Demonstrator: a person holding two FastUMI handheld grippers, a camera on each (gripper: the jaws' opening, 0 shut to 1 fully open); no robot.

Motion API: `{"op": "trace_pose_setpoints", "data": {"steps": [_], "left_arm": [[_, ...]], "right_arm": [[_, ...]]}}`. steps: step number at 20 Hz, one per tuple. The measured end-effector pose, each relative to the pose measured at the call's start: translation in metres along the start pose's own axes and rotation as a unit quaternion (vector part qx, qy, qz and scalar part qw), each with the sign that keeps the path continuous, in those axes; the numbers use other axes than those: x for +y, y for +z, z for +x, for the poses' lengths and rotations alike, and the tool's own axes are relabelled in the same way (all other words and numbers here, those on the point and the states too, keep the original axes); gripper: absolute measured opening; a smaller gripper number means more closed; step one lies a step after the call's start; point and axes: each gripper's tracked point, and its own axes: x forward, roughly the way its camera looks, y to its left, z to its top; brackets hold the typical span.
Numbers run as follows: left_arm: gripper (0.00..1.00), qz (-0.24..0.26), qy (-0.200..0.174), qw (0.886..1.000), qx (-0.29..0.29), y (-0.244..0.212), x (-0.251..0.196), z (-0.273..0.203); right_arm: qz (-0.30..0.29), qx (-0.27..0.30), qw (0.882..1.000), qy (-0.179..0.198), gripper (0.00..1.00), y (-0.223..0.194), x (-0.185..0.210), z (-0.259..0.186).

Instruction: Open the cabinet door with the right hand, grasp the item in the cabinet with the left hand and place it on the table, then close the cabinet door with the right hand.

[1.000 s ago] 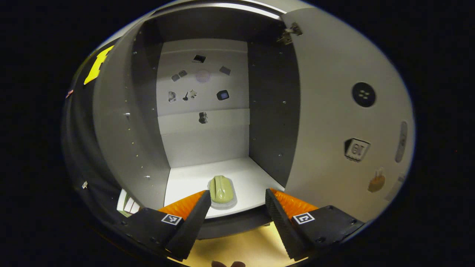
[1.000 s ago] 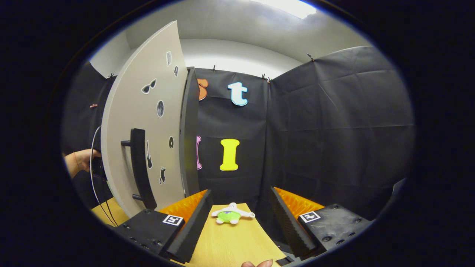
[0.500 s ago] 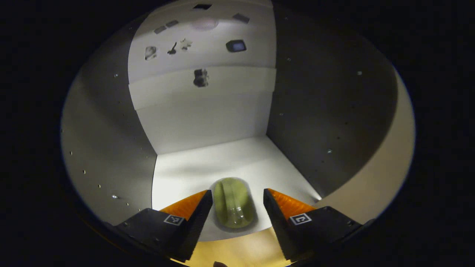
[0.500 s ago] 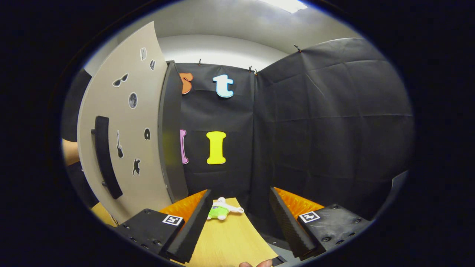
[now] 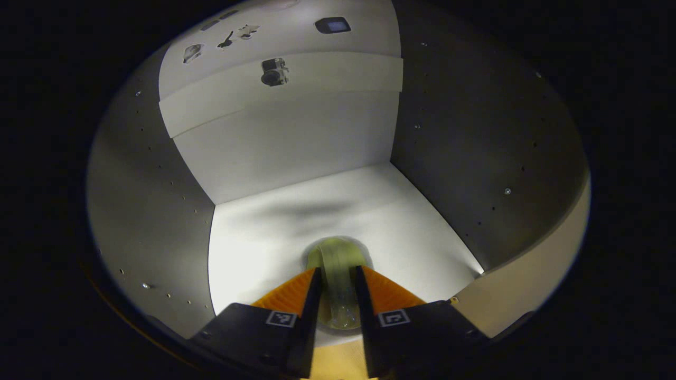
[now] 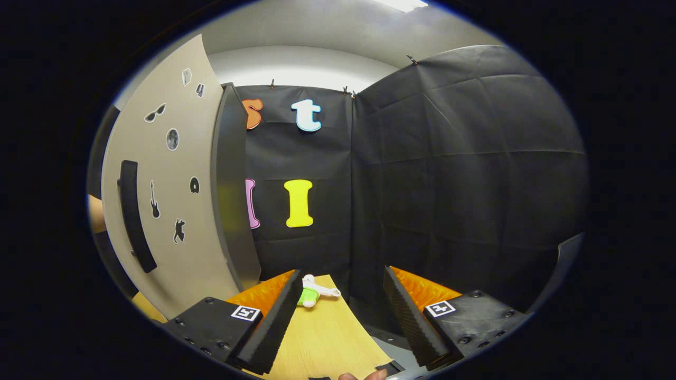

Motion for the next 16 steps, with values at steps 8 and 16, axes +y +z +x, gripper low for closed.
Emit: {"op": "trace_pose_setpoints", "data": {"steps": [8,16], "left_arm": [[0.15,0.03,0.017,0.999,-0.029,0.007,0.001,-0.026],[0.16,-0.002,-0.035,0.996,-0.084,-0.033,-0.003,-0.112]], "right_arm": [[0.007,0.002,1.0,0.014,0.97,0.001,0.007,-0.003],[-0.001,-0.019,0.999,0.046,0.97,0.019,0.049,-0.014]]}}
